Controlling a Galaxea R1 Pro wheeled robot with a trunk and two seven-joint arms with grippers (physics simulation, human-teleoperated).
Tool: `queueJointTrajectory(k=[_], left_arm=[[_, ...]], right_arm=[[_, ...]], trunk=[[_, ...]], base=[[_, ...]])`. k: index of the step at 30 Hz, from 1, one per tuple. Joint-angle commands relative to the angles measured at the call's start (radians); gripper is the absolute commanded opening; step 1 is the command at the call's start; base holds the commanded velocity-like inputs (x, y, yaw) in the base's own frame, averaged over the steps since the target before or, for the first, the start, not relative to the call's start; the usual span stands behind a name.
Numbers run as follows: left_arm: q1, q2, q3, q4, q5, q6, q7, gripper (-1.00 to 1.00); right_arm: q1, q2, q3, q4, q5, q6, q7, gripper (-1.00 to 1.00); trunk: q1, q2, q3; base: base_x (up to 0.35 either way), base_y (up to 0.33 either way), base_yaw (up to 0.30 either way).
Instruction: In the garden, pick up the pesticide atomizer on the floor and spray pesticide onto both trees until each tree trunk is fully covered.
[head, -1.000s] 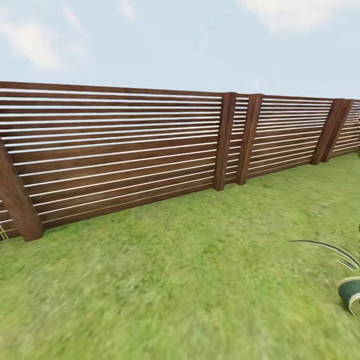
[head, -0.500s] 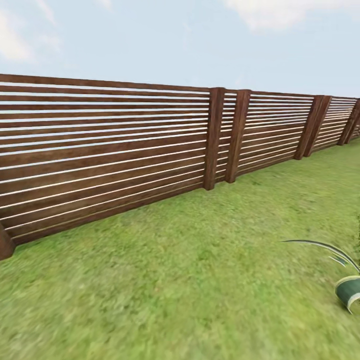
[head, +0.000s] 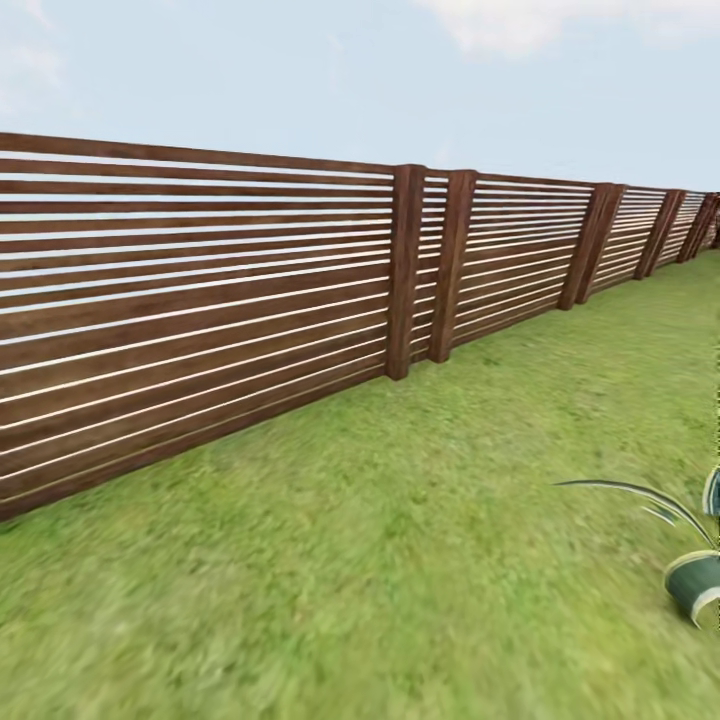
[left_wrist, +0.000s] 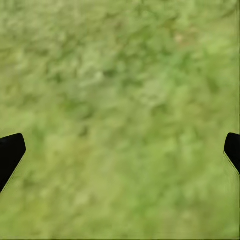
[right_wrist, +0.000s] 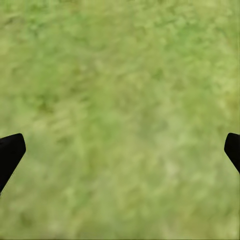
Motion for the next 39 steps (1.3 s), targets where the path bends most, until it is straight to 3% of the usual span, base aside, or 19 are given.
queueJointTrajectory(k=[1,28,39], left_arm=[[0.0,0.0,-0.001,0.001,0.005,-0.003,0.001,1.0],[0.0,0.0,-0.001,0.001,0.005,-0.003,0.001,1.0],[0.0,-0.001,-0.001,0.001,0.008,-0.005,0.001,1.0]], right_arm=[[-0.001,0.001,-0.003,0.001,0.006,-0.003,-0.001,1.0],[-0.001,-0.001,-0.004,0.001,0.007,-0.004,-0.002,1.0],[-0.001,-0.001,-0.004,0.001,0.006,-0.003,-0.002,1.0]], trunk=[[0.0,0.0,-0.002],[0.0,0.0,-0.01],[0.0,0.0,-0.01]], base=[[0.334,0.098,-0.184],[0.334,0.094,-0.035],[0.022,0.003,-0.265]])
